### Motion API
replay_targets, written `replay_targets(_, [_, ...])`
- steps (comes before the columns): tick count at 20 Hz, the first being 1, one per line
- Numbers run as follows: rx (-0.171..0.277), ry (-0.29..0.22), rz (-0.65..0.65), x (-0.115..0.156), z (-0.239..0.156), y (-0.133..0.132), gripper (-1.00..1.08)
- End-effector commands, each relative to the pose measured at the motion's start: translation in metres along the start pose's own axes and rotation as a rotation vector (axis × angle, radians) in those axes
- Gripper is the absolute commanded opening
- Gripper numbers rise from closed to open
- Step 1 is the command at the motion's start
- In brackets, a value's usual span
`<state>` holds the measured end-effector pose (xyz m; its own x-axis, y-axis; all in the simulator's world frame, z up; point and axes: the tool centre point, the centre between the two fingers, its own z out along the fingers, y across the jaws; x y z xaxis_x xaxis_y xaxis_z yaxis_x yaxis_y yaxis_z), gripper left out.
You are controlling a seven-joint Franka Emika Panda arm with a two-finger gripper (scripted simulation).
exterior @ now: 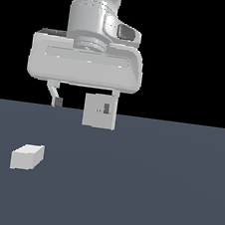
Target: Plug the charger into the wall socket.
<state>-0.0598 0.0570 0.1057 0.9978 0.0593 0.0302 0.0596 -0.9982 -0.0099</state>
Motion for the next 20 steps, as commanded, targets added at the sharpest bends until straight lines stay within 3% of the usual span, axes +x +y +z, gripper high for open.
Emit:
replay_targets(1, [0.001, 0.029, -0.015, -0.006, 0.007, -0.013, 1.00])
replay_targets(11, [0.003, 0.124, -0.062, -0.024, 0.031, -0.054, 1.00])
replay_targets(20, [0.001, 0.163, -0.081, -0.030, 0.042, -0.069, 1.00])
